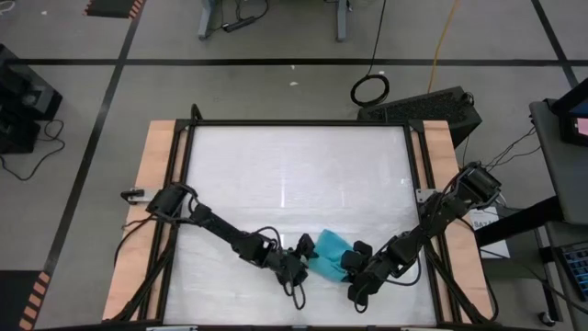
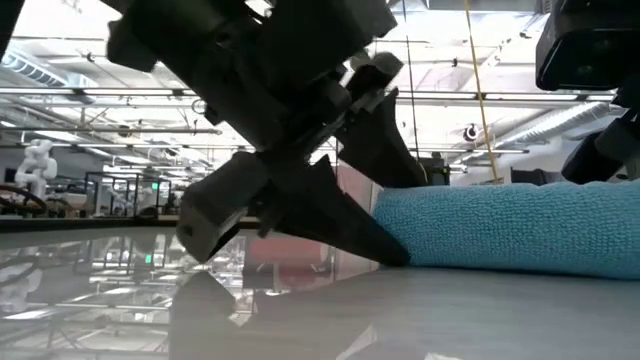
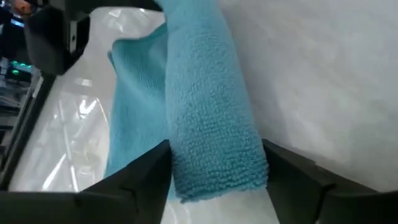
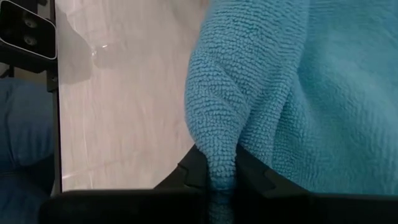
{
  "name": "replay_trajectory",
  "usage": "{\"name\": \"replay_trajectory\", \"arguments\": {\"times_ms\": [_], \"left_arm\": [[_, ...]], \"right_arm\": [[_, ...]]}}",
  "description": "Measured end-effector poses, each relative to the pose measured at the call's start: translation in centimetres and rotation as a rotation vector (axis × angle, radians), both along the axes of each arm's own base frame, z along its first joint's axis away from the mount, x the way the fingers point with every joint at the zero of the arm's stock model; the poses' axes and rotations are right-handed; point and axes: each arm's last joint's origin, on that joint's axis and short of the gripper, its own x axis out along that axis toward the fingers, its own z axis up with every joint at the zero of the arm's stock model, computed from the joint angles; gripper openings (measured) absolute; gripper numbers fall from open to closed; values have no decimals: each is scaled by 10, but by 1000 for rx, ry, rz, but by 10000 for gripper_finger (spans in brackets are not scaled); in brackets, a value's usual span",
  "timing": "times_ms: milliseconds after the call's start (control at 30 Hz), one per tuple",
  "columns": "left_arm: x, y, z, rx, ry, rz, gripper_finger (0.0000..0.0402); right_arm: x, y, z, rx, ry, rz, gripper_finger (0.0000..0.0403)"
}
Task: Roll towel into tight, uniform cylinder
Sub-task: Roll the blue microfiber towel
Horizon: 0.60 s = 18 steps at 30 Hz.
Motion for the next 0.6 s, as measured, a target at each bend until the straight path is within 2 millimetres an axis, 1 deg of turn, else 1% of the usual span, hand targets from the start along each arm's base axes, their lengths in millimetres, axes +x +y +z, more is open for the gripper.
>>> {"name": "replay_trajectory", "arguments": {"times_ms": [133,333,433,500,600], "left_arm": [[3,7,-1,-45,27,-35,191],[3,9,-2,-65,63,-118,84],[2,7,-3,-96,87,-167,37],[2,8,-4,-138,112,-184,17],[1,11,-5,-244,171,-174,15]], "right_arm": [[0,0,0,-7,-5,12,30],[0,0,0,-7,-7,14,39],[0,0,0,-20,-11,33,39],[0,0,0,-30,-15,50,40],[-1,2,1,-44,-21,95,49]]}}
